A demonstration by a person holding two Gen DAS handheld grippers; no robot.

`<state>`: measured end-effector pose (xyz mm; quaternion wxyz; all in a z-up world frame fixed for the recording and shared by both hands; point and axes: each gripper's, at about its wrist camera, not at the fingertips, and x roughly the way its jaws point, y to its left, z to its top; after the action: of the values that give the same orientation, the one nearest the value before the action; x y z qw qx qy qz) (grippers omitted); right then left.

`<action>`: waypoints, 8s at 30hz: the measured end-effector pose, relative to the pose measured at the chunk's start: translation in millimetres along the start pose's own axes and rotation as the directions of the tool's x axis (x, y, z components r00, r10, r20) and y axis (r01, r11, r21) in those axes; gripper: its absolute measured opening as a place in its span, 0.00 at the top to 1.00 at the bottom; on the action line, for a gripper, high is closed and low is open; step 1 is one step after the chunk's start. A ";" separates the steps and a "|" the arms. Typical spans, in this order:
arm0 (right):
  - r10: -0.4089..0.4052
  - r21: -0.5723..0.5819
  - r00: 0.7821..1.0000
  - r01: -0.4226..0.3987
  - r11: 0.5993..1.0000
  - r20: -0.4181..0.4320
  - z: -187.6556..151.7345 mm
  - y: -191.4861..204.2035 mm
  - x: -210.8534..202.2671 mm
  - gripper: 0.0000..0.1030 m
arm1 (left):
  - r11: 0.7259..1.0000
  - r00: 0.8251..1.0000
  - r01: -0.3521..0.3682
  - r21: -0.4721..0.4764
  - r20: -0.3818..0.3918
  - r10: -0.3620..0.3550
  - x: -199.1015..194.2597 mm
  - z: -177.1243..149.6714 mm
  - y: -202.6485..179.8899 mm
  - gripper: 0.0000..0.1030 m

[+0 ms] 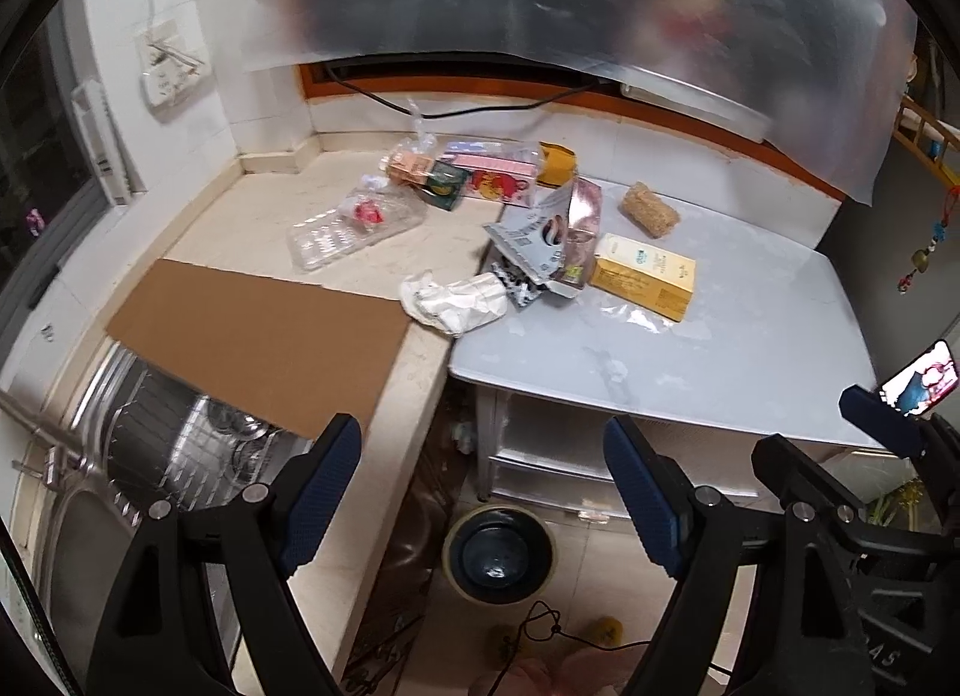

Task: Collect trash
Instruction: 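Grasp the yellow toothpaste box with the right tool while the left tool grasps the coffee packet, then carry both held packages down over the floor trash bin, then open both tools to drop the packages into the bin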

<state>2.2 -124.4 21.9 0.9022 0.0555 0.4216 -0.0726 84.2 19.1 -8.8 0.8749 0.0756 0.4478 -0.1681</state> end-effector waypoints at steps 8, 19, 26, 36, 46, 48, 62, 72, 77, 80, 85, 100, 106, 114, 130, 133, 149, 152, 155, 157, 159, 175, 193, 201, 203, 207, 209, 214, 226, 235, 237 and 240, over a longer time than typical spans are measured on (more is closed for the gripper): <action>-0.055 0.050 0.997 0.057 0.997 -0.045 14.7 -44.3 25.3 0.21 | 0.995 0.999 0.014 0.097 -0.034 -0.011 30.9 23.9 -17.1 0.20; -0.048 -0.226 0.996 0.030 0.974 -0.077 66.9 -66.7 111.5 0.21 | 0.988 0.984 0.101 0.120 -0.158 -0.082 120.9 112.7 -25.2 0.20; -0.002 -0.378 0.997 -0.029 0.925 -0.081 101.1 -74.9 190.5 0.21 | 0.973 0.978 0.127 0.194 -0.189 -0.090 186.8 150.7 -52.6 0.20; 0.129 -0.391 0.969 -0.205 0.897 -0.212 103.3 -92.6 269.9 0.21 | 0.955 0.951 0.162 0.247 -0.296 -0.085 263.5 161.9 -81.0 0.20; 0.213 -0.279 0.938 -0.289 0.916 -0.272 92.4 -108.8 286.3 0.50 | 0.947 0.940 0.195 0.256 -0.324 -0.106 282.5 163.1 -102.6 0.20; 0.215 -0.256 0.940 -0.284 0.924 -0.266 91.0 -113.7 285.2 0.51 | 0.945 0.940 0.197 0.260 -0.323 -0.107 284.3 163.4 -105.2 0.20; 0.231 -0.038 0.951 -0.244 0.969 -0.207 76.7 -159.0 268.4 0.51 | 0.946 0.932 0.223 0.234 -0.336 -0.136 294.2 159.9 -119.2 0.20; 0.171 0.106 0.975 -0.157 0.982 -0.140 63.5 -177.5 255.9 0.51 | 0.963 0.946 0.166 0.211 -0.309 -0.095 299.6 155.0 -136.9 0.20; 0.163 0.153 0.979 -0.144 0.978 -0.119 58.9 -182.8 251.7 0.51 | 0.972 0.968 0.080 0.221 -0.252 -0.023 297.8 153.7 -147.5 0.20; 0.158 0.159 0.981 -0.140 0.977 -0.112 57.6 -181.9 250.7 0.51 | 0.970 0.974 0.035 0.240 -0.224 0.020 300.3 153.9 -156.1 0.20; 0.157 0.174 0.982 -0.138 0.975 -0.104 57.4 -183.2 250.7 0.51 | 0.965 0.976 -0.060 0.256 -0.186 0.110 313.2 154.2 -163.4 0.21; 0.146 0.163 0.986 -0.131 0.978 -0.084 55.2 -181.4 248.8 0.51 | 0.984 0.979 -0.094 0.153 -0.167 0.119 322.3 155.5 -138.7 0.66; 0.153 0.172 0.985 -0.138 0.975 -0.080 53.6 -182.0 245.4 0.51 | 0.987 0.986 -0.075 0.140 -0.135 0.094 304.5 154.5 -132.5 0.70; 0.161 0.172 0.985 -0.148 0.974 -0.066 49.6 -175.4 236.4 0.51 | 0.992 0.991 -0.028 0.124 -0.126 0.043 278.0 151.0 -127.4 0.70; 0.158 0.165 0.987 -0.154 0.974 -0.015 41.3 -148.2 179.4 0.51 | 0.990 0.996 0.057 0.126 -0.079 -0.047 178.8 114.9 -113.0 0.70; 0.152 0.153 0.988 -0.150 0.977 -0.003 37.7 -137.1 158.1 0.51 | 0.989 0.996 0.074 0.126 -0.067 -0.066 157.7 104.7 -107.9 0.70; 0.101 0.069 0.994 -0.104 0.992 0.050 -5.7 -68.7 25.9 0.51 | 0.952 0.970 0.240 0.192 -0.006 -0.244 26.0 24.3 -76.0 0.70; 0.123 0.057 0.992 -0.124 0.991 0.028 -20.6 -57.5 9.7 0.51 | 0.941 0.962 0.269 0.204 -0.005 -0.274 12.0 8.1 -66.6 0.70; 0.142 0.045 0.990 -0.142 0.989 0.007 -33.7 -49.0 -1.2 0.51 | 0.929 0.950 0.309 0.203 -0.026 -0.310 3.4 -6.9 -56.0 0.70; 0.158 0.031 0.987 -0.157 0.987 -0.009 -41.8 -44.1 -5.2 0.51 | 0.926 0.947 0.320 0.203 -0.037 -0.319 0.1 -17.0 -49.3 0.70; 0.173 0.017 0.985 -0.172 0.985 -0.028 -48.1 -40.4 -7.2 0.51 | 0.928 0.949 0.315 0.197 -0.048 -0.312 -0.5 -27.3 -42.7 0.70; 0.283 -0.112 0.933 -0.313 0.943 -0.221 -77.7 -37.2 15.0 0.51 | 0.985 0.971 0.165 0.055 -0.187 -0.153 29.1 -100.5 -38.8 0.70; 0.287 -0.049 0.772 -0.380 0.924 -0.568 -180.5 -18.3 178.5 0.51 | 0.983 0.901 0.035 -0.179 -0.419 -0.108 179.0 -212.1 -10.8 0.70; 0.255 0.052 0.684 -0.303 0.952 -0.684 -250.6 -15.2 302.6 0.51 | 0.975 0.853 -0.012 -0.223 -0.511 -0.107 295.5 -273.0 5.6 0.70; 0.257 0.083 0.663 -0.283 0.956 -0.703 -265.5 -15.5 330.3 0.51 | 0.974 0.844 -0.019 -0.227 -0.526 -0.106 316.5 -280.9 9.1 0.70; 0.238 0.092 0.641 -0.254 0.963 -0.730 -283.9 -11.7 373.2 0.51 | 0.973 0.827 -0.029 -0.228 -0.552 -0.104 360.0 -286.1 16.5 0.70; 0.230 0.091 0.631 -0.245 0.965 -0.741 -290.1 -9.7 391.0 0.51 | 0.973 0.819 -0.025 -0.229 -0.563 -0.112 376.1 -287.9 21.1 0.70; 0.220 0.104 0.629 -0.216 0.971 -0.746 -291.7 -13.9 415.6 0.48 | 0.967 0.814 -0.007 -0.256 -0.562 -0.143 393.5 -285.6 35.2 0.52; 0.228 0.133 0.682 -0.190 0.973 -0.695 -268.0 -27.0 395.3 0.43 | 0.979 0.848 -0.061 -0.197 -0.527 -0.053 365.1 -269.0 29.0 0.42; 0.252 0.145 0.763 -0.206 0.968 -0.595 -241.5 -33.7 346.9 0.43 | 0.993 0.891 -0.055 -0.102 -0.455 0.002 313.9 -237.1 7.7 0.42; 0.253 0.150 0.785 -0.204 0.967 -0.565 -235.6 -34.5 335.4 0.43 | 0.995 0.907 -0.066 -0.081 -0.421 0.026 302.5 -228.8 2.8 0.42; 0.264 0.163 0.803 -0.209 0.964 -0.534 -229.7 -36.3 323.2 0.43 | 0.995 0.919 -0.079 -0.068 -0.392 0.047 289.9 -219.2 -1.1 0.42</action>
<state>27.8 -150.3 -374.6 0.7407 0.1693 0.6490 0.0393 74.9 14.5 -372.1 0.7757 0.0857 0.6167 -0.1029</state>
